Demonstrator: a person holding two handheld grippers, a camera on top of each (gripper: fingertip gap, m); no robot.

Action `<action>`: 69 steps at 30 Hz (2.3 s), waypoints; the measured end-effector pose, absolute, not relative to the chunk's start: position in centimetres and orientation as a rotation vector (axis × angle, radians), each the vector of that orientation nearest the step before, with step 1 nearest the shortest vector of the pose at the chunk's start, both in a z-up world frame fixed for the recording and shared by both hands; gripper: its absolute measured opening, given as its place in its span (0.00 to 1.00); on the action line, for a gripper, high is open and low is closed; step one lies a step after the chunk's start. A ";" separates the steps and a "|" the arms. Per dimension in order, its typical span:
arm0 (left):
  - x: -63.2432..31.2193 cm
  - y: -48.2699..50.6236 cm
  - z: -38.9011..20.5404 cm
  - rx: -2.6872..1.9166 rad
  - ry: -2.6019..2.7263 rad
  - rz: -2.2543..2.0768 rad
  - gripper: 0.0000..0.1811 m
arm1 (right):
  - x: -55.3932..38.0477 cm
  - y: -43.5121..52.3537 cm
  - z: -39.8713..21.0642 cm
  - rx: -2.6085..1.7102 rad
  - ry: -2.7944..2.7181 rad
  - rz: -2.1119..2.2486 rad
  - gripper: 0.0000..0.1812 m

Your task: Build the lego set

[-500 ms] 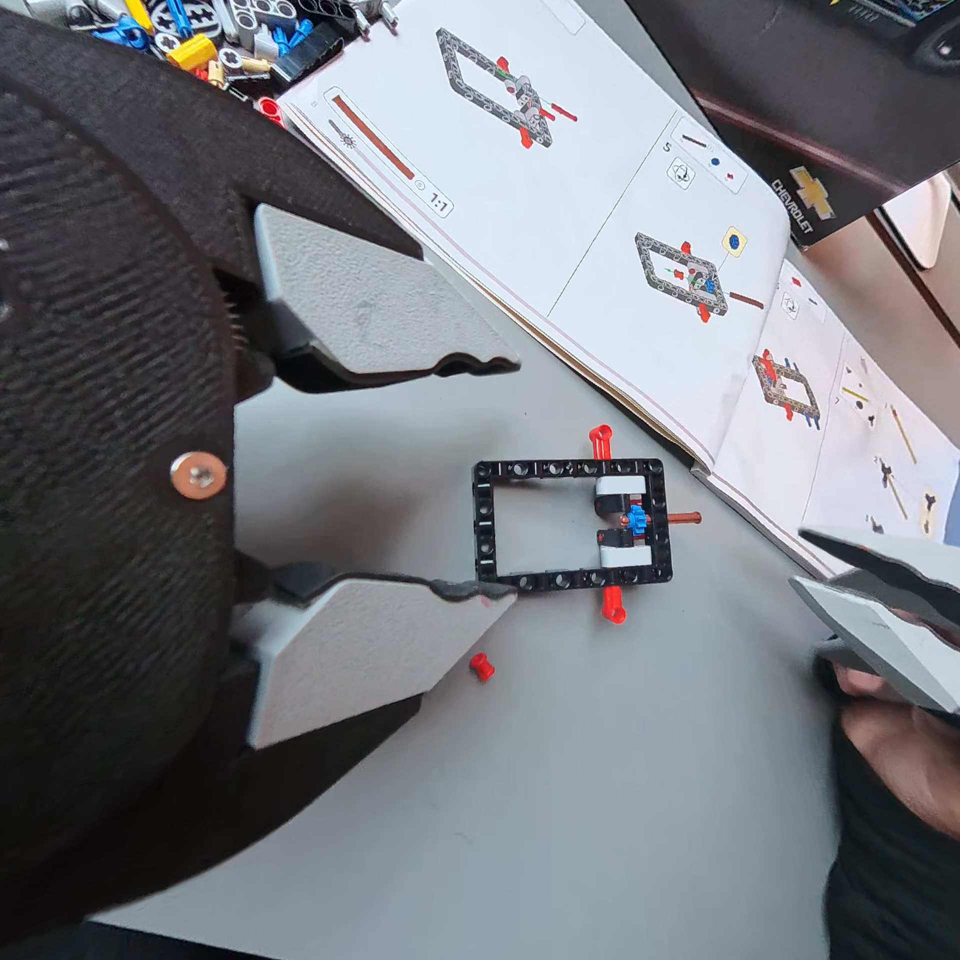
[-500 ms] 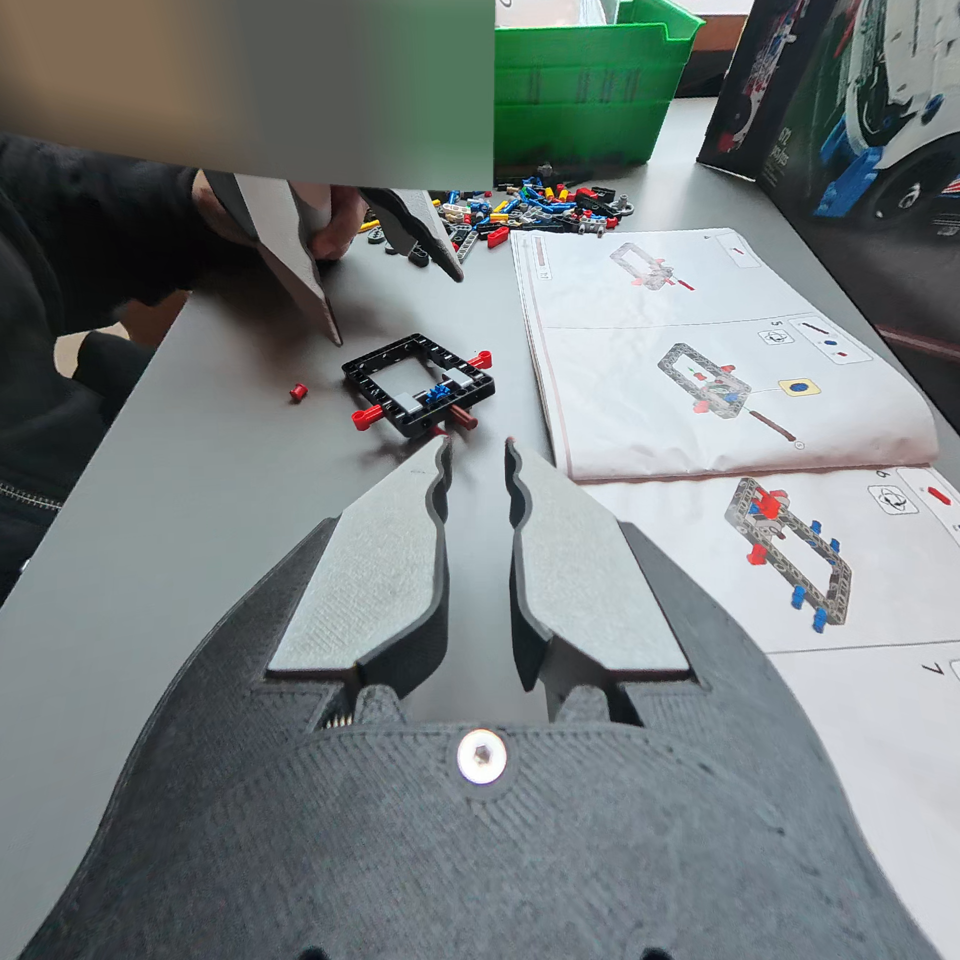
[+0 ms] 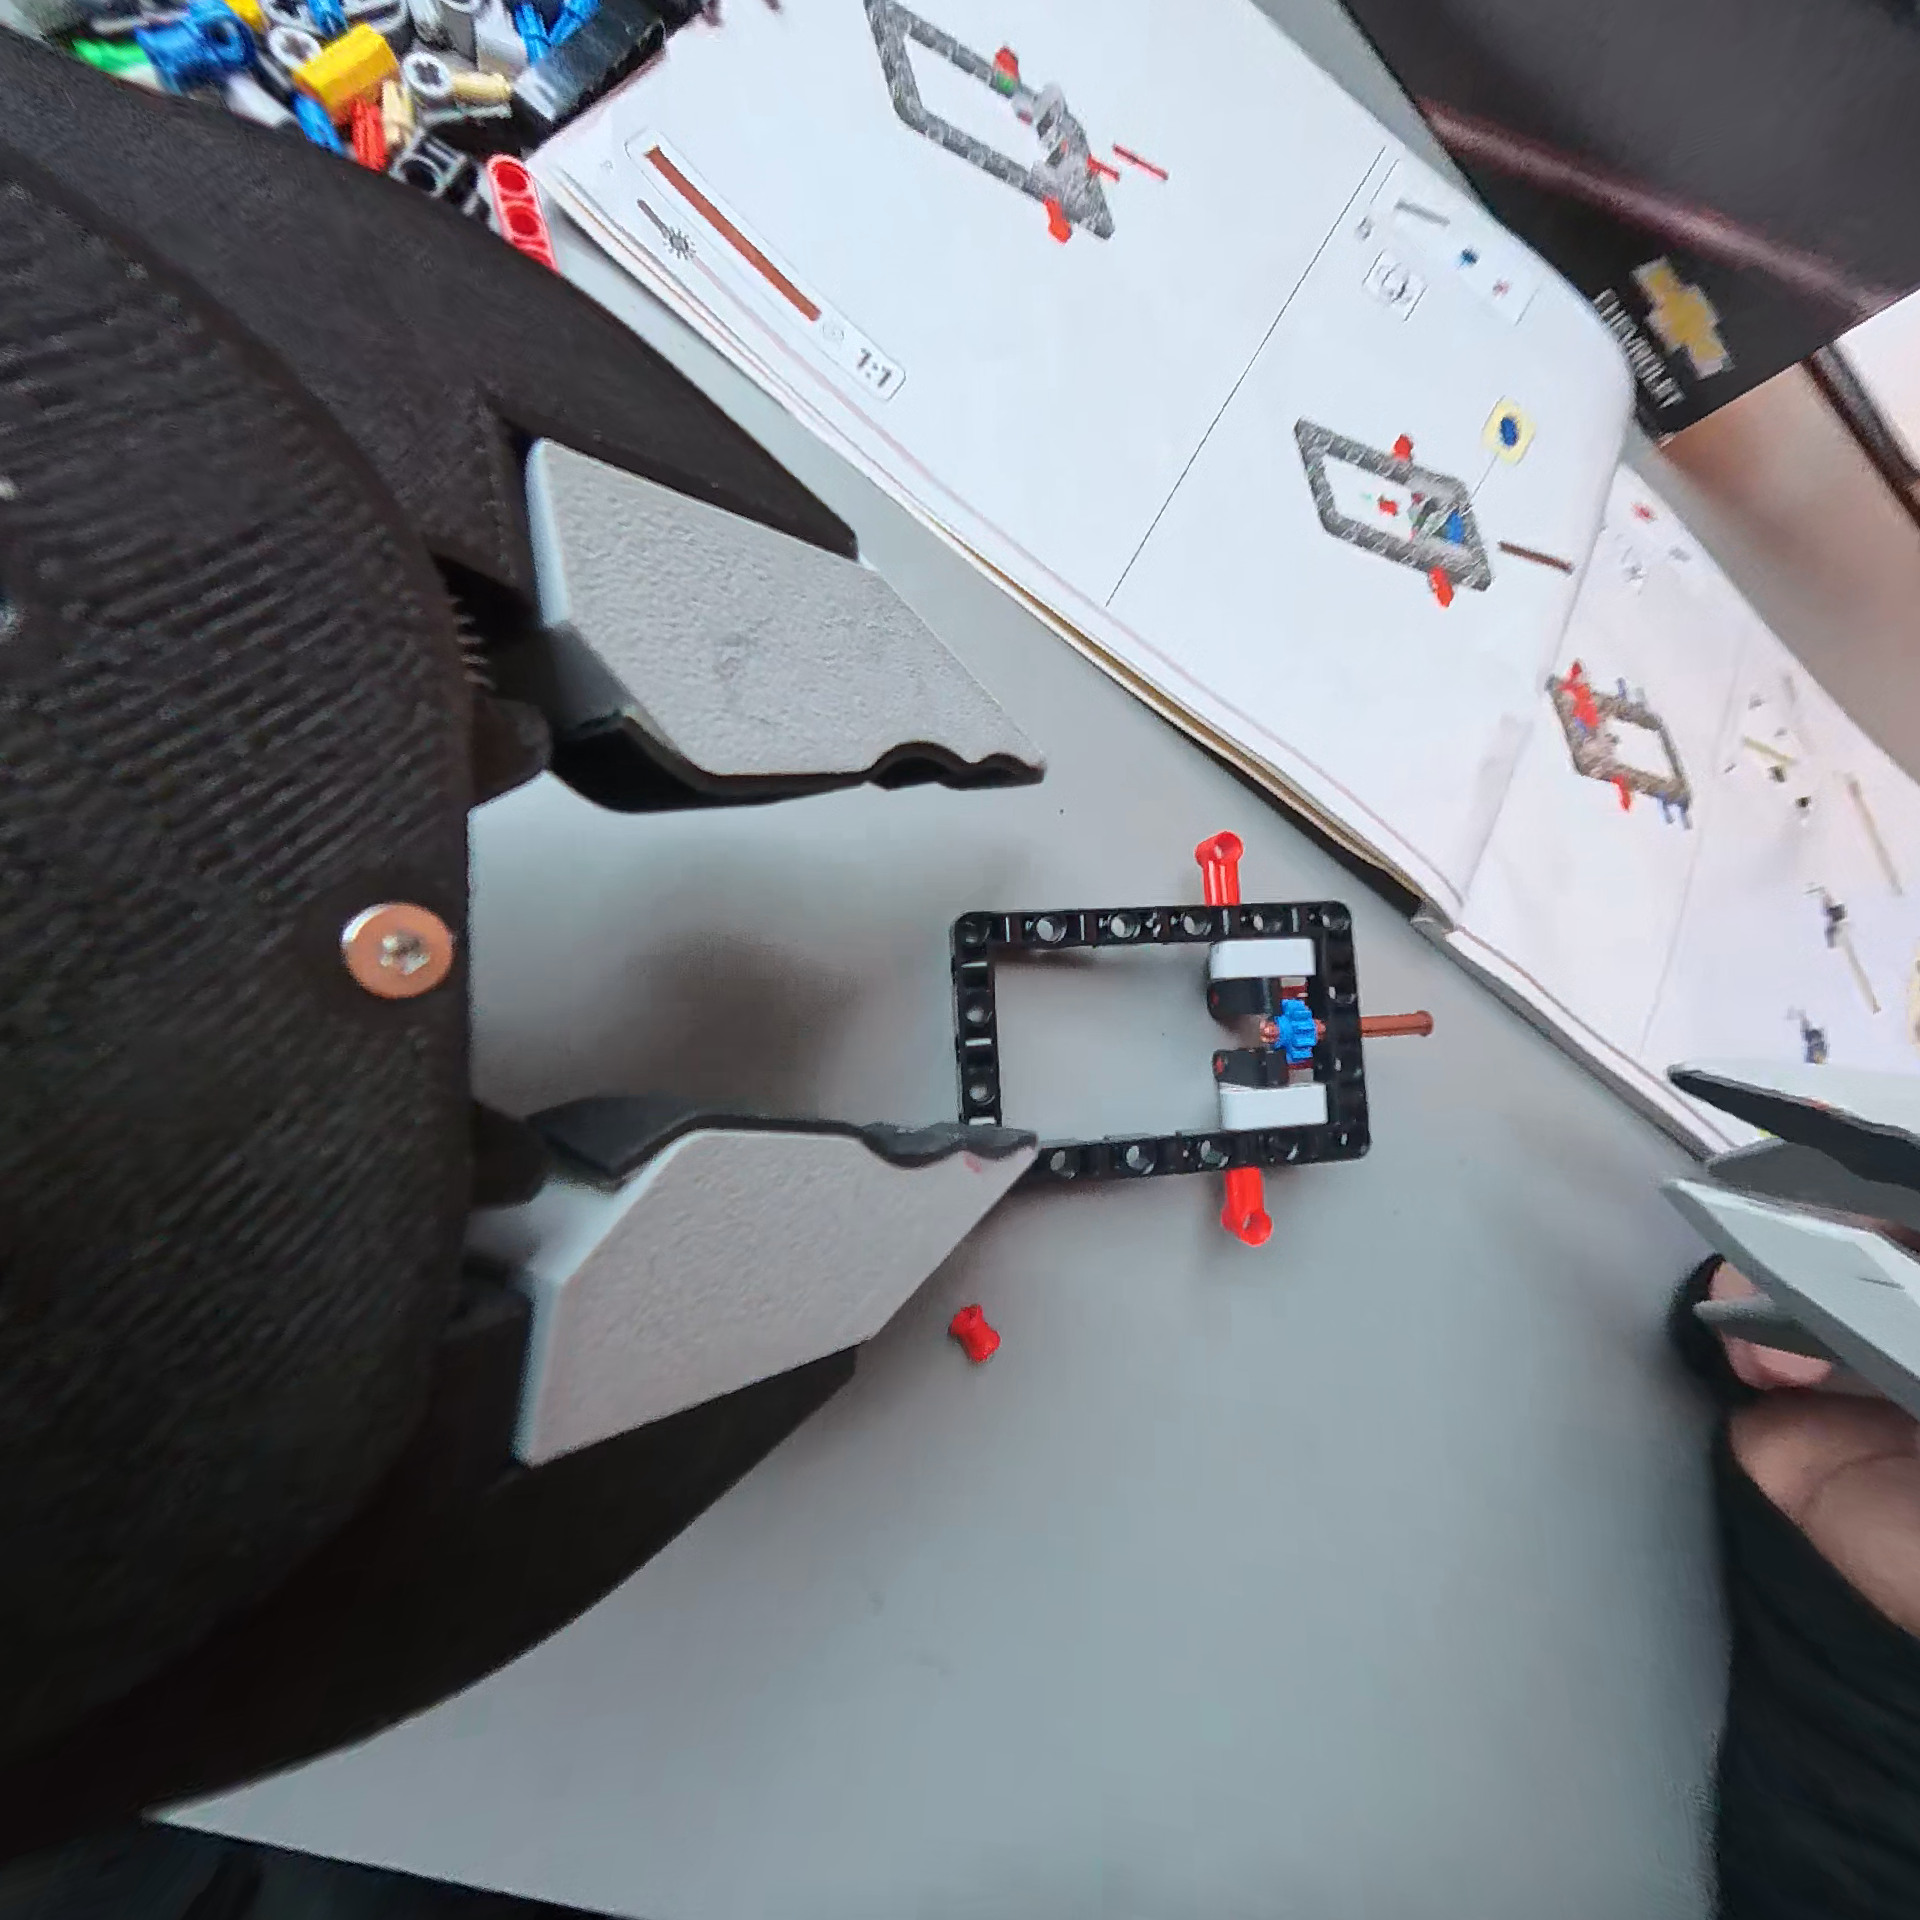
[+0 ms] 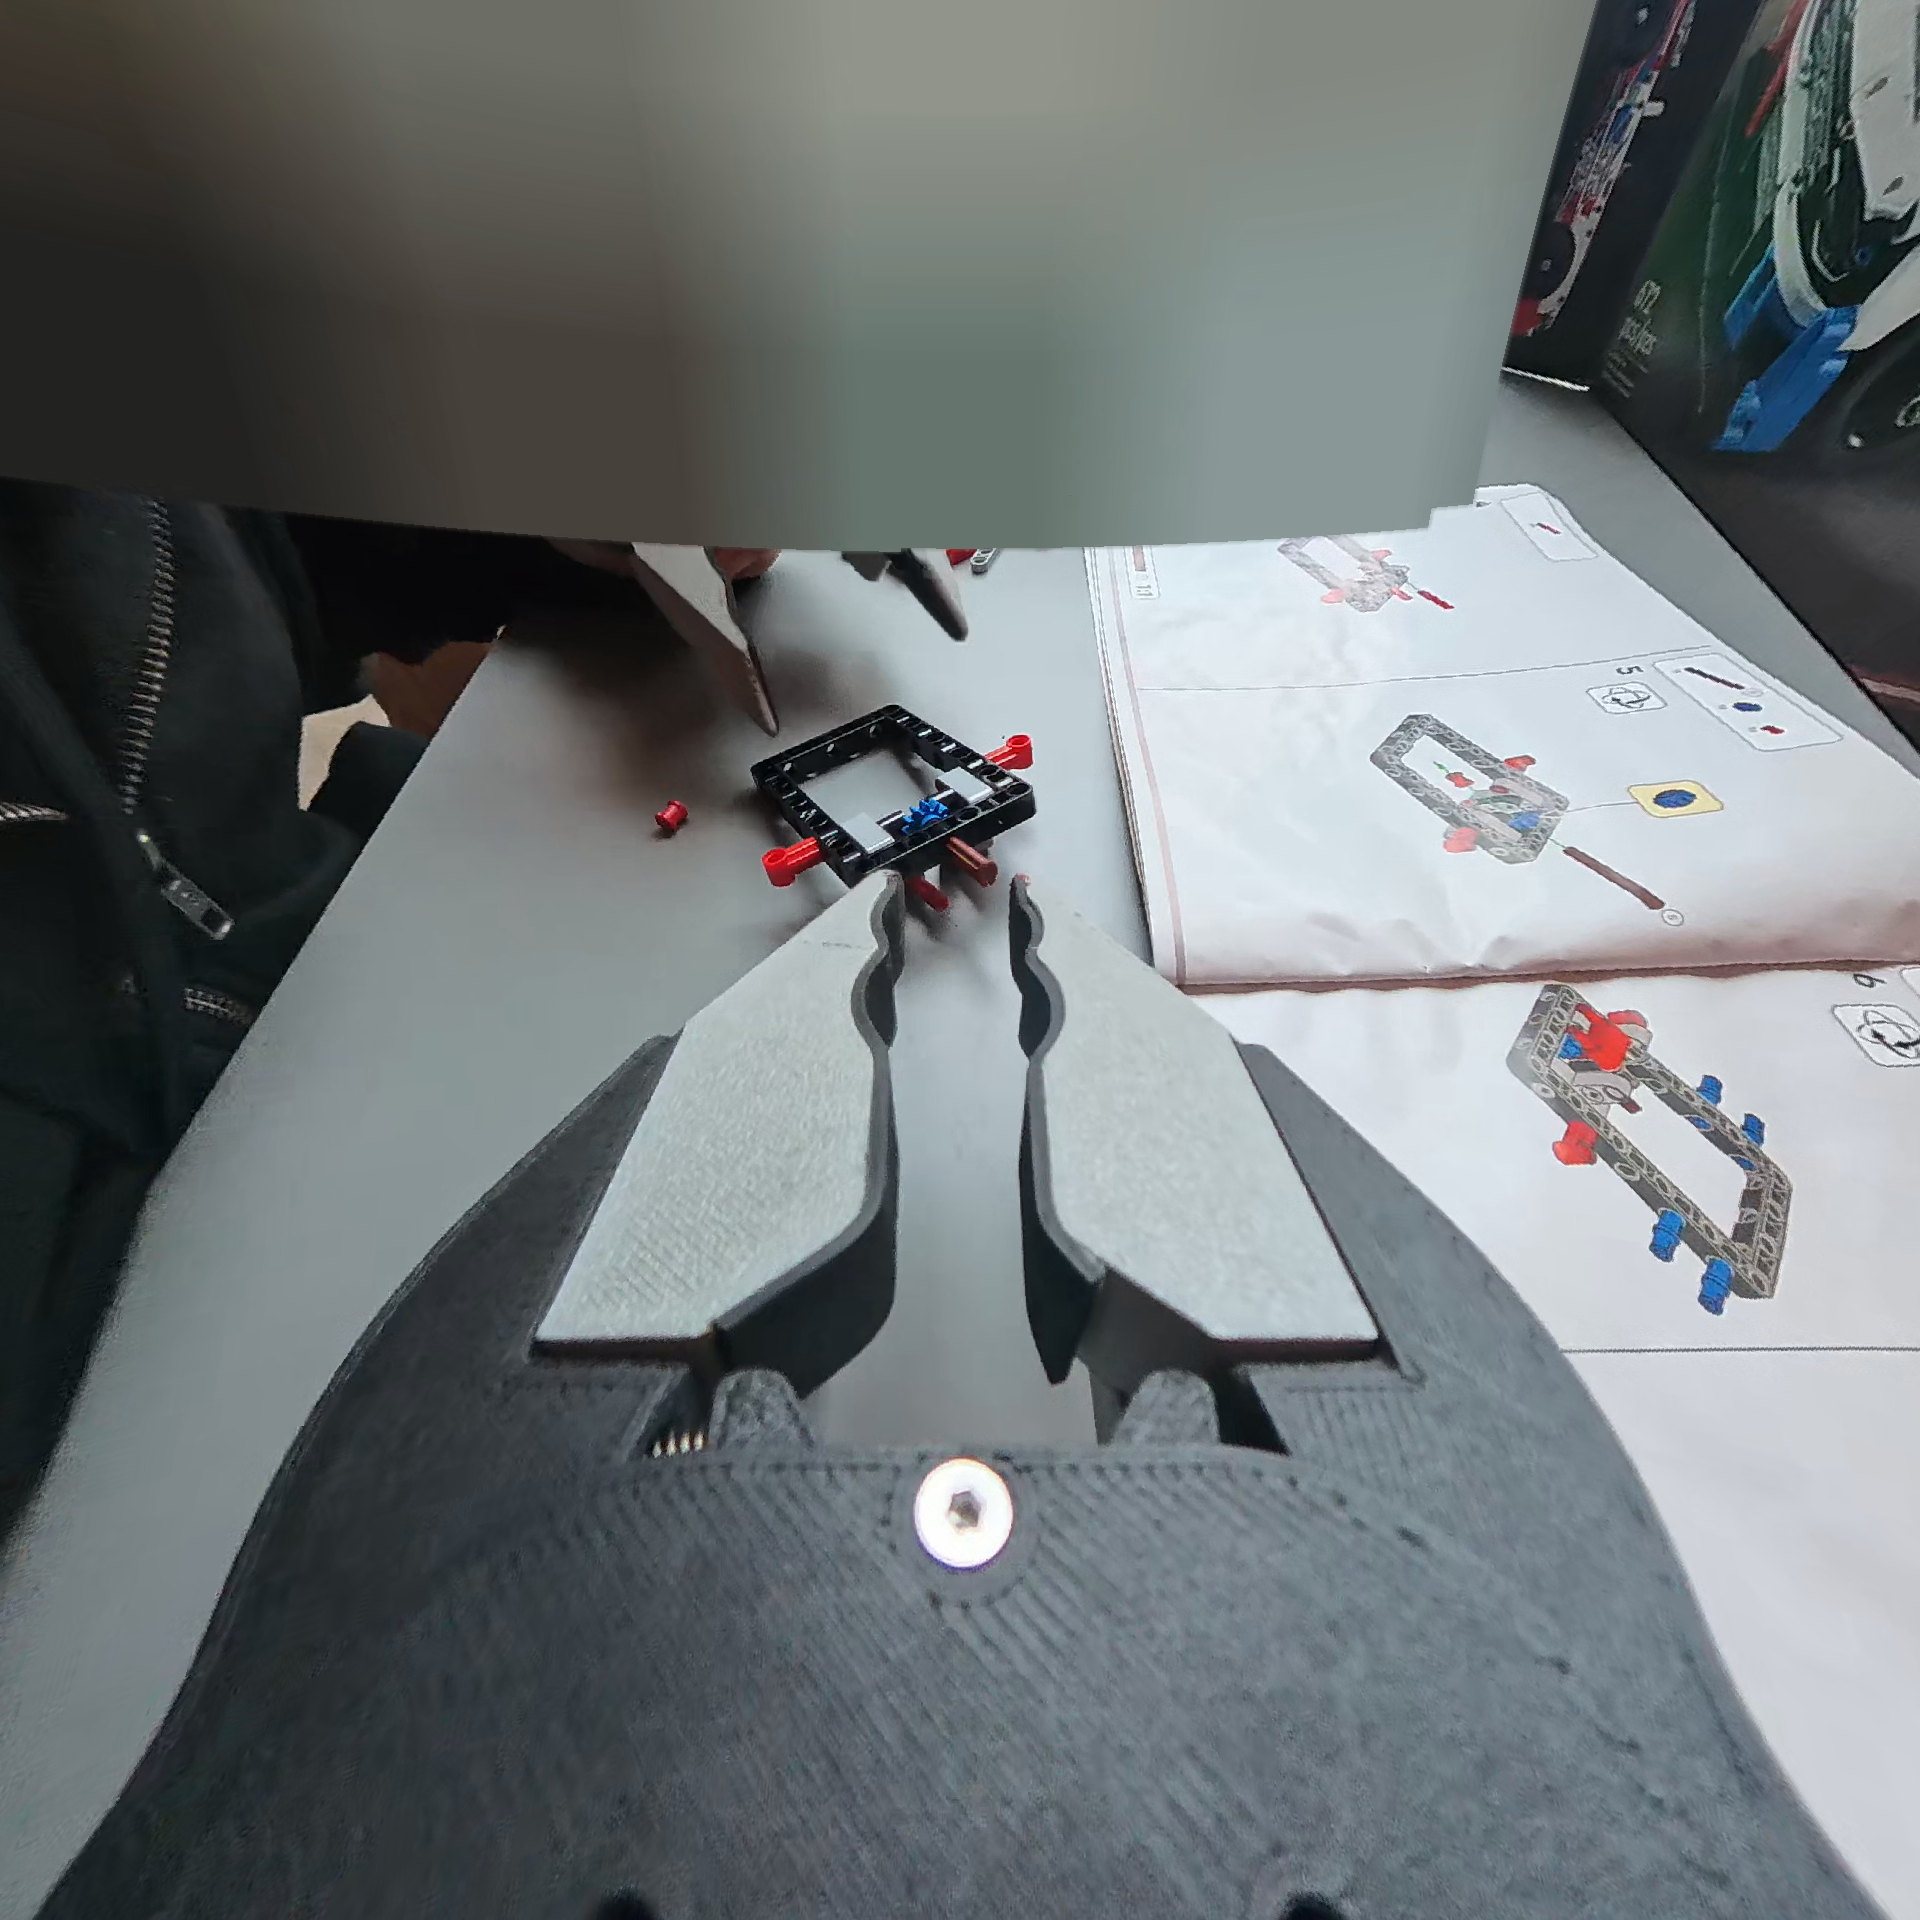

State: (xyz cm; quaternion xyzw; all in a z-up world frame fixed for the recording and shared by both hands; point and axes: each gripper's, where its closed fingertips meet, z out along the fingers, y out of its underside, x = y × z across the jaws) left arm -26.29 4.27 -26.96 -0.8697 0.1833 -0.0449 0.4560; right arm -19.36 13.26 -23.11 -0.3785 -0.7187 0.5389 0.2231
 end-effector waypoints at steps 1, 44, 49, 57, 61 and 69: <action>-26.3 4.3 -27.2 -2.160 0.446 -0.120 0.36 | -19.4 13.3 -23.2 -1.054 -1.987 1.493 0.10; -24.7 5.4 -29.2 -2.286 0.541 -0.250 0.33 | -22.0 11.7 -26.6 -1.145 -2.219 1.308 0.00; -24.7 5.4 -29.2 -2.286 0.543 -0.252 0.33 | -22.2 11.2 -26.7 -1.114 -2.252 1.302 0.00; -24.6 5.4 -29.2 -2.285 0.546 -0.255 0.33 | -22.5 10.4 -26.9 -1.129 -2.327 1.382 0.00; -24.7 5.4 -29.2 -2.286 0.545 -0.260 0.33 | -22.4 10.3 -26.9 -1.178 -2.358 1.454 0.00; -24.7 5.4 -29.2 -2.281 0.561 -0.264 0.33 | -22.3 10.3 -26.8 -1.318 -2.414 1.625 0.00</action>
